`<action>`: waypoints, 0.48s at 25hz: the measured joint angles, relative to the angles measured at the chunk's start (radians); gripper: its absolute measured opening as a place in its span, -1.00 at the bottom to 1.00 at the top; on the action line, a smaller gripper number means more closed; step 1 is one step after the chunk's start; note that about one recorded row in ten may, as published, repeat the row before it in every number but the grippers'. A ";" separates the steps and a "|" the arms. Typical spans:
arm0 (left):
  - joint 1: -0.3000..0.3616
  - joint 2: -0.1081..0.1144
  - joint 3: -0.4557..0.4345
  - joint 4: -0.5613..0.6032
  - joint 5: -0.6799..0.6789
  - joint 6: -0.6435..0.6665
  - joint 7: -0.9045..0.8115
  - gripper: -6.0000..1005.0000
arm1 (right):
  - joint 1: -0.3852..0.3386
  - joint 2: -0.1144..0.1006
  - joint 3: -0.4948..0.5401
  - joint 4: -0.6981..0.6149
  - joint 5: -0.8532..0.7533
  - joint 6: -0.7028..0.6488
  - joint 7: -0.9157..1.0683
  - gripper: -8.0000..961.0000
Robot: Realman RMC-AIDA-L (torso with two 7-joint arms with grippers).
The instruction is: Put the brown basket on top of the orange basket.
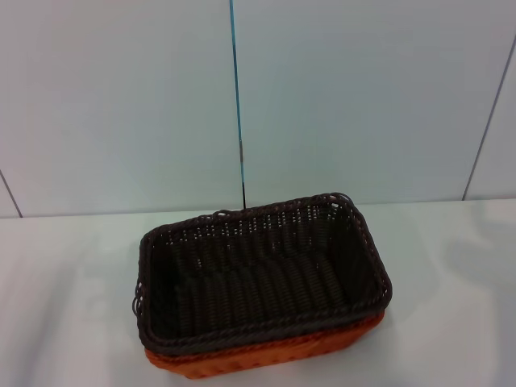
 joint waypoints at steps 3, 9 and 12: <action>0.000 0.001 -0.001 0.007 0.000 0.001 0.000 0.76 | -0.005 -0.003 -0.011 0.006 -0.081 0.014 -0.003 0.95; -0.005 0.001 0.001 0.014 0.006 0.003 0.002 0.76 | -0.007 0.000 -0.038 0.002 -0.171 0.007 0.001 0.95; -0.006 0.001 0.006 0.020 0.006 0.004 0.002 0.76 | 0.005 -0.004 -0.051 -0.003 -0.170 0.034 0.007 0.95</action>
